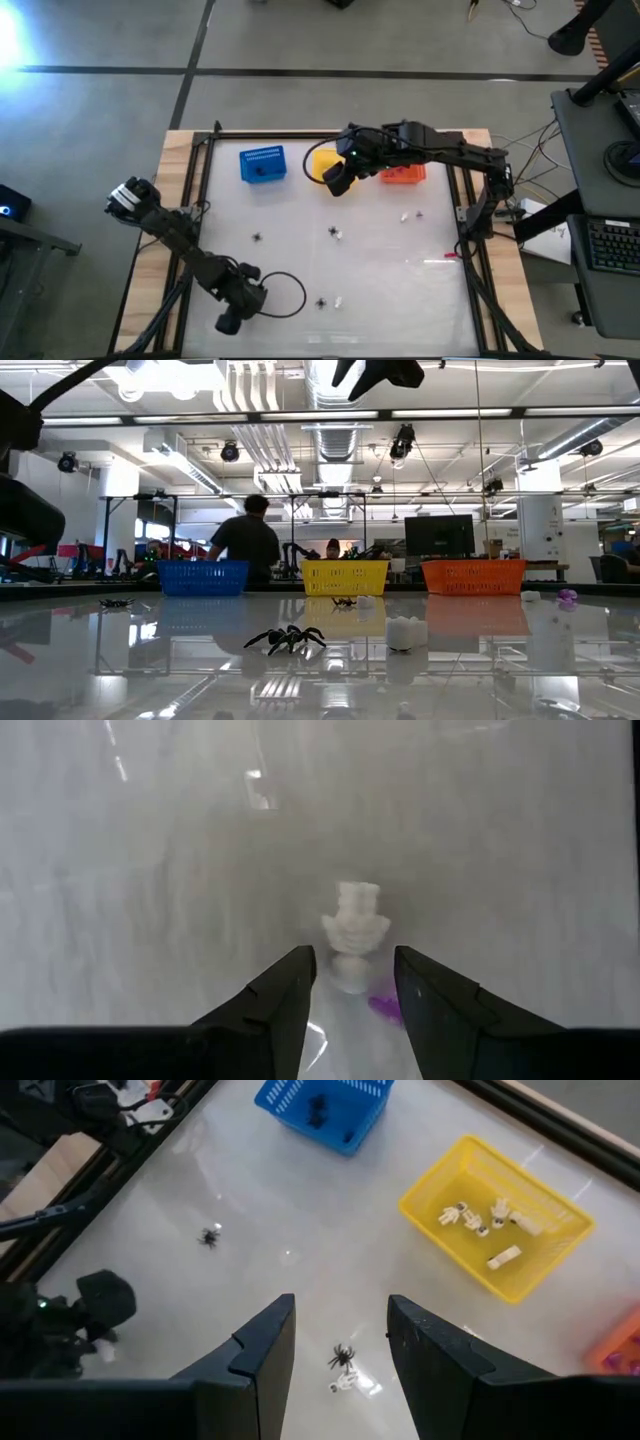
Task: Sort Halloween decoration
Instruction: Put the white skeleton toy into the yellow basket
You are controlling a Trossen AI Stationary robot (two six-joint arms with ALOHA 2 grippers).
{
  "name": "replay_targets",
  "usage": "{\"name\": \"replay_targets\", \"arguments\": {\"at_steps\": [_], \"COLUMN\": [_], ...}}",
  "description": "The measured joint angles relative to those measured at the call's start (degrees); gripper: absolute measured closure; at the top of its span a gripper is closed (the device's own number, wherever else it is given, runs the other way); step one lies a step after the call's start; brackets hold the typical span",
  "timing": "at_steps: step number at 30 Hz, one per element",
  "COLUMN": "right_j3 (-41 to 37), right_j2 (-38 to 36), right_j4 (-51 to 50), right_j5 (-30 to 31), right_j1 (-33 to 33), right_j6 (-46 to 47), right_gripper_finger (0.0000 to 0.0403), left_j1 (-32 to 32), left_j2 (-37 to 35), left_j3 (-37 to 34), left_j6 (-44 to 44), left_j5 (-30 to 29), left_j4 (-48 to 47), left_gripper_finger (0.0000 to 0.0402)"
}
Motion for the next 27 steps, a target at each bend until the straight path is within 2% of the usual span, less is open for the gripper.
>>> {"name": "replay_targets", "arguments": {"at_steps": [5,8,16,22,27], "right_j3": [0.0,0.0,0.0,0.0,0.0], "right_j2": [0.0,0.0,0.0,0.0,-0.2], "right_j4": [0.0,0.0,0.0,0.0,0.0], "right_j5": [0.0,0.0,0.0,0.0,1.6], "right_j1": [1.2,1.5,1.5,1.5,1.5], "right_j6": [0.5,0.5,0.4,-0.2,-0.2], "right_gripper_finger": [0.0252,0.0252,0.0252,0.0252,0.0252], "left_j1": [0.1,0.1,0.2,0.2,2.0], "left_j2": [2.1,1.9,1.4,1.1,-2.0], "left_j3": [0.1,0.1,-0.1,-0.1,-0.5], "left_j6": [-3.1,-3.8,-3.3,-3.0,-1.1], "left_j5": [-0.6,-0.9,-0.8,-0.5,-0.3], "left_j4": [-0.2,-0.2,-0.8,-0.8,-1.6], "left_gripper_finger": [0.0272,0.0287,0.0389,0.0396,0.0399]}}
